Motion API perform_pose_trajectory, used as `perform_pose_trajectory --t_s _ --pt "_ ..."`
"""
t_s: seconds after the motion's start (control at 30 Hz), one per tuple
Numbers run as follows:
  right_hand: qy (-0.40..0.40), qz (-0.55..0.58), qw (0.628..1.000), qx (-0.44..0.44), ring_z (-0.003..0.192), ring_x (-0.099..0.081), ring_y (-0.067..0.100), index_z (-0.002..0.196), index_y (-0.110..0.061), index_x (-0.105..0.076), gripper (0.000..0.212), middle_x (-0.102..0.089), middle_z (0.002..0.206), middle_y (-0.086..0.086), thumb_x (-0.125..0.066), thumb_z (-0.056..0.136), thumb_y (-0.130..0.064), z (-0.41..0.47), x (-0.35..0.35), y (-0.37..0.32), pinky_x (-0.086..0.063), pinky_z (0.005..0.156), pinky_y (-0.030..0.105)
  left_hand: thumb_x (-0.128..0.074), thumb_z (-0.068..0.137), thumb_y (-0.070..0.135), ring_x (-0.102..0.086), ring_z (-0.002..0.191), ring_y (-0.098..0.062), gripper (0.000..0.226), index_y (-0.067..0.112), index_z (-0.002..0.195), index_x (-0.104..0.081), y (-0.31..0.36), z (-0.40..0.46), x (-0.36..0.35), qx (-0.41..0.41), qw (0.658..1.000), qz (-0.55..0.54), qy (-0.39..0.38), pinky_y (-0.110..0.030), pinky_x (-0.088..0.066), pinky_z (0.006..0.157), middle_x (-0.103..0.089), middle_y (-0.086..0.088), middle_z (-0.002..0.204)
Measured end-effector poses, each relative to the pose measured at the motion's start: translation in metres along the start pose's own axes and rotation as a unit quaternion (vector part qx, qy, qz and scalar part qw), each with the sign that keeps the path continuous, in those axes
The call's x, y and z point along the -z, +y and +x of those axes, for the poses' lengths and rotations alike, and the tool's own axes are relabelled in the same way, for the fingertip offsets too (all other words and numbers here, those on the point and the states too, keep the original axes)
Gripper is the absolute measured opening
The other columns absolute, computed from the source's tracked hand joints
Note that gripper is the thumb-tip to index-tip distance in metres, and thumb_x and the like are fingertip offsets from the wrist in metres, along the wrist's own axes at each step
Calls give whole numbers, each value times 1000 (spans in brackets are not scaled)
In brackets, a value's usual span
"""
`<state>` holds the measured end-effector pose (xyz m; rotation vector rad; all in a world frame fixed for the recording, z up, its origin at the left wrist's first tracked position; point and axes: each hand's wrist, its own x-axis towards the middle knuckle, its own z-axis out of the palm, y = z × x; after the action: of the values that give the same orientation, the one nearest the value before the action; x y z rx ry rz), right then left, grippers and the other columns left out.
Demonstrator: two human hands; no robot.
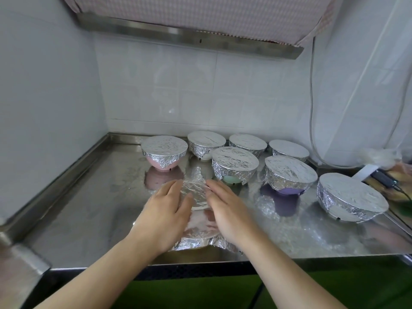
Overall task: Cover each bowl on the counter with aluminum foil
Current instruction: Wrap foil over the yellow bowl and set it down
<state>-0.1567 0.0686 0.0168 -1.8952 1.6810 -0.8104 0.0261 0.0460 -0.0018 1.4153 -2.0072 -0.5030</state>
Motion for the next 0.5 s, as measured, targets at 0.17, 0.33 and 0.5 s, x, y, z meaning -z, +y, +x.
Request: perform_pose_trajectory --t_s 0.17,0.33,0.5 --pt "9 20 1000 16 155 -17 1 164 -24 -36 48 -28 171 -12 -30 117 -32 12 -23 -20 -11 117 16 -40 108 37 -53 123 -26 31 15 121 -58 -12 -6 22 18 1000 9 20 -41 -43 100 -60 0 127" --pt "24 6 999 32 143 -24 -8 159 -25 -43 48 -37 167 -12 -33 115 -41 24 -44 -34 -8 98 -1 -43 109 26 -47 133 -27 31 6 126 -60 -30 -9 36 44 998 -13 45 -38 -41 105 -57 -7 140" --pt "9 -62 997 42 159 -14 4 164 -28 -33 54 -27 170 -17 -31 113 -48 27 -49 -35 -9 120 20 -40 107 42 -36 145 -11 47 19 147 -50 -44 -13 38 25 997 -30 73 -26 -31 113 -46 6 156"
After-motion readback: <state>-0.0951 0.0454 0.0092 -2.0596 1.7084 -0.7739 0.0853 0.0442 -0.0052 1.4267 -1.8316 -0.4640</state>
